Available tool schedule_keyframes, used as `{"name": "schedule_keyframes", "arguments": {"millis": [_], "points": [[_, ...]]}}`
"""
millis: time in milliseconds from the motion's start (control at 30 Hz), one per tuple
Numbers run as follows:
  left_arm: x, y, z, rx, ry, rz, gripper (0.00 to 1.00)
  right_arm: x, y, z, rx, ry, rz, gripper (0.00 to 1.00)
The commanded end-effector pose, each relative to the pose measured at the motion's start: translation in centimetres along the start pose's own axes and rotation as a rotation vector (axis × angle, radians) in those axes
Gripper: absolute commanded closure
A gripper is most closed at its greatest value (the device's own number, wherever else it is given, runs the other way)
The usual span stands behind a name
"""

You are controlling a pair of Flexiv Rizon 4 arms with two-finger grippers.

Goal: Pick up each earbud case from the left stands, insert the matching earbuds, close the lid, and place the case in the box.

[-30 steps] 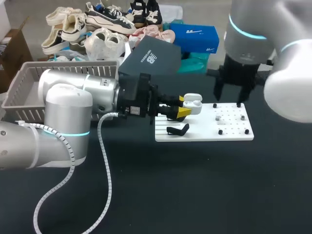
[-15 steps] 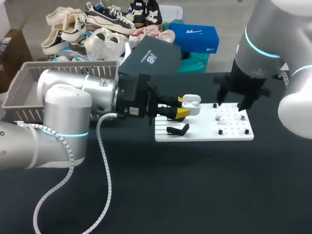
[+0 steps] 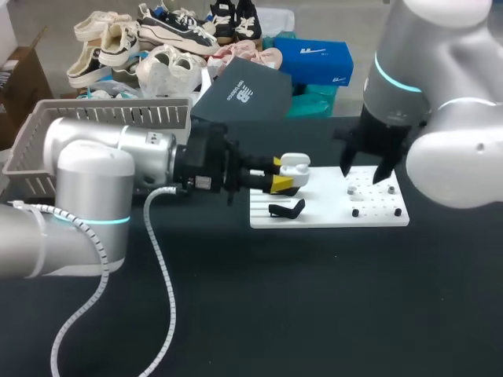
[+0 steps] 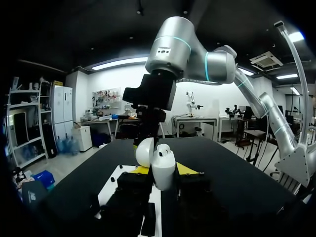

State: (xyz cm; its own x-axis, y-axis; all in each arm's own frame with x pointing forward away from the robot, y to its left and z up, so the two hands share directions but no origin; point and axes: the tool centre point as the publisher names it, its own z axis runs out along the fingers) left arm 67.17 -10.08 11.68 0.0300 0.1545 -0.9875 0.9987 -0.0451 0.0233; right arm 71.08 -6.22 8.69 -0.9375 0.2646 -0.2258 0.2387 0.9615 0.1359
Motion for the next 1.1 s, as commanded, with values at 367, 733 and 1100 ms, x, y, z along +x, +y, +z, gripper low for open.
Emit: {"name": "schedule_keyframes", "arguments": {"millis": [367, 733, 1100], "points": [[-0.3, -0.5, -0.1, -0.043, 0.018, 0.021, 1.00, -0.4, 0.6, 3.0, 0.015, 0.064, 0.005, 0.51], [-0.3, -0.5, -0.1, -0.043, 0.018, 0.021, 1.00, -0.5, 0.5, 4.7, 0.043, 0.054, 0.006, 0.53], [-0.3, -0.5, -0.1, -0.043, 0.018, 0.021, 1.00, -0.9, 0.2, 5.6, 0.044, 0.045, 0.025, 0.59]]}}
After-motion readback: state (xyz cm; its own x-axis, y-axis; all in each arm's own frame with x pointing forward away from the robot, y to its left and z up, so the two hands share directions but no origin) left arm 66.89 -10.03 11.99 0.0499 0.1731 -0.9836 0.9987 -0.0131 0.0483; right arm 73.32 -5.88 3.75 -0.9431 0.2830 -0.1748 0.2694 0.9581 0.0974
